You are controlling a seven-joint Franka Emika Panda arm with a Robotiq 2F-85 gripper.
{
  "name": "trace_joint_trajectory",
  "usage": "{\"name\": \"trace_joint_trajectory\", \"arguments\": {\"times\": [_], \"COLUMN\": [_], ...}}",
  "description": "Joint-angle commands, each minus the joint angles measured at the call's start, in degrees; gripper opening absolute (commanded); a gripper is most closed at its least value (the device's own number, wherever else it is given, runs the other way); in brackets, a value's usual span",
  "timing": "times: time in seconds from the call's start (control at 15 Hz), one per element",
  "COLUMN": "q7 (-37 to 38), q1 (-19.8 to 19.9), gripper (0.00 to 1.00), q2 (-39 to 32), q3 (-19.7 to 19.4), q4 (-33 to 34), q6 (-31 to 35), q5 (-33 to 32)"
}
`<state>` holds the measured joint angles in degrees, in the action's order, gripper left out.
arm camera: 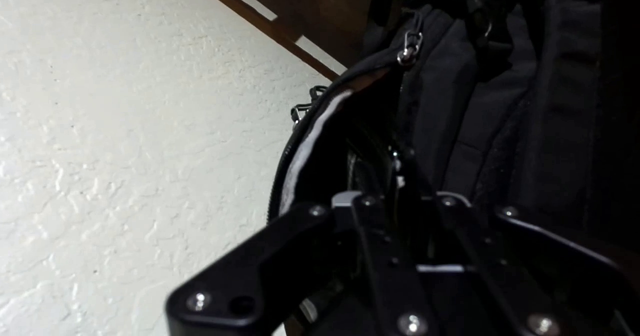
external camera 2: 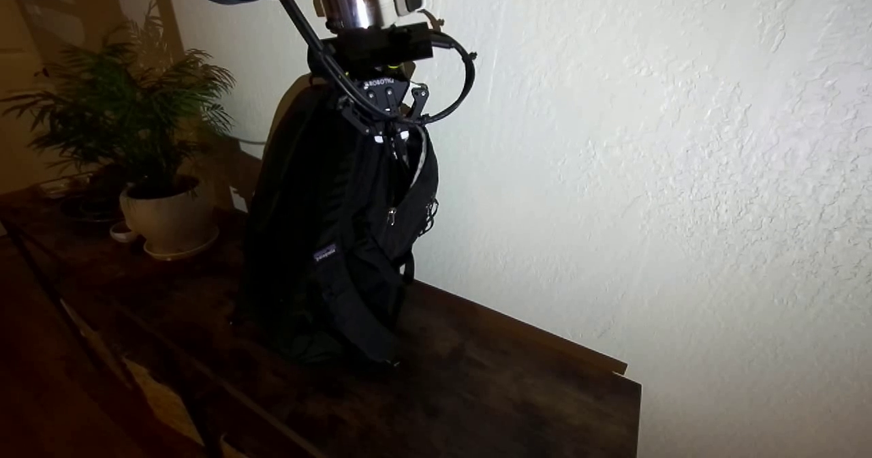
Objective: Get the wallet from the top of the cabinet and put it in the backpack
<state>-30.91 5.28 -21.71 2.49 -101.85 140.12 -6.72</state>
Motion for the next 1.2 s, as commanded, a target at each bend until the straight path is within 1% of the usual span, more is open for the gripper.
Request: {"name": "trace_joint_trajectory", "arguments": {"times": [0.0,0.2,0.47,0.73,0.8,0.87,0.93,1.13], "q7": [-5.59,-13.87,-23.34,-25.75,-24.9,-25.12,-24.78,-24.95], "q1": [1.56,3.58,6.1,6.34,6.0,6.12,6.09,6.57], "gripper": [0.04,0.04,0.04,0.05,0.42,0.44,0.48,0.68], "q2": [-1.35,-3.27,-6.87,-9.54,-9.6,-9.4,-8.86,-7.27], "q3": [2.34,4.34,6.25,5.68,5.23,5.35,5.32,5.63], "q4": [1.78,2.65,4.95,6.88,7.1,7.06,6.9,6.38], "q6": [-1.52,-0.21,-1.45,-3.01,-3.22,-3.36,-3.7,-4.12], "q5": [3.21,7.3,13.11,14.12,13.72,13.77,13.84,14.88]}}
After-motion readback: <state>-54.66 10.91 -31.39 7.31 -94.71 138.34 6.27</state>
